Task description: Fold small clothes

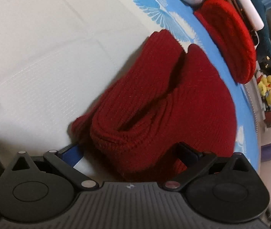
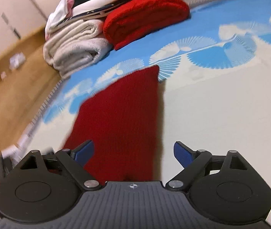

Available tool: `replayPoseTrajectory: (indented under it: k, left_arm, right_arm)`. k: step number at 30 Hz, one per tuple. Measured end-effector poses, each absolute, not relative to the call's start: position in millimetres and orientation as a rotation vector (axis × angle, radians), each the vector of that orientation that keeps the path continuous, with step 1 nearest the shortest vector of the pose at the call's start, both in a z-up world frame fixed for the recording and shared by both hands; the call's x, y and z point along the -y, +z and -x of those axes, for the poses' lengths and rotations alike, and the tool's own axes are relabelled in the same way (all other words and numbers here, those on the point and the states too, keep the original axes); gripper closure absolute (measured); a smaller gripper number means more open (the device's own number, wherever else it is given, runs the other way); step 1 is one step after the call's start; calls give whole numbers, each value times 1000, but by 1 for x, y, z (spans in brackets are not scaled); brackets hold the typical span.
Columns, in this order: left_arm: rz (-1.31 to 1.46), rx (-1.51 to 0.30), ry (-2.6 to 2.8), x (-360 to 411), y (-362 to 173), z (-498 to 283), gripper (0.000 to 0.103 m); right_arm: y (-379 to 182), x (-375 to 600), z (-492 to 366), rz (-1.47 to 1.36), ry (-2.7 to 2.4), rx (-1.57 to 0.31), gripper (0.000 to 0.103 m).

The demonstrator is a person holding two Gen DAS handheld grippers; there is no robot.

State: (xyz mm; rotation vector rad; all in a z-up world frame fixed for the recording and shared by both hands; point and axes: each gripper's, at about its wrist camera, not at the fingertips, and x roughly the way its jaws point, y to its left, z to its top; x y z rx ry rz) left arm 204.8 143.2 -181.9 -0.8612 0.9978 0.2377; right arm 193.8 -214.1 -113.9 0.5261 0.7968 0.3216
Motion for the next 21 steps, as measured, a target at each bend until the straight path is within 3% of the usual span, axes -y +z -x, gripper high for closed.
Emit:
replayPoseTrajectory:
  k: [8, 13, 14, 15, 16, 17, 21]
  left_arm:
    - [874, -977, 264, -142, -182, -198, 0]
    - [886, -1007, 272, -144, -180, -205, 1]
    - [880, -1010, 281, -143, -179, -206, 6]
    - [860, -1014, 290, -143, -177, -209, 11]
    - [835, -1009, 280, -142, -175, -210, 23]
    - [813, -1017, 264, -142, -173, -212, 29]
    - [780, -1033, 208, -158, -163, -237, 54]
  right_arm:
    - [-161, 196, -373, -593, 293, -1014, 8]
    - [-194, 169, -435, -626, 282, -1072, 8]
    - [-200, 165, -444, -624, 290, -1087, 12]
    - [-202, 161, -447, -613, 313, -1076, 24]
    - [-200, 156, -448, -573, 337, -1054, 45]
    - [-195, 152, -447, -523, 346, -1033, 54]
    - [-174, 152, -430, -410, 355, -932, 67]
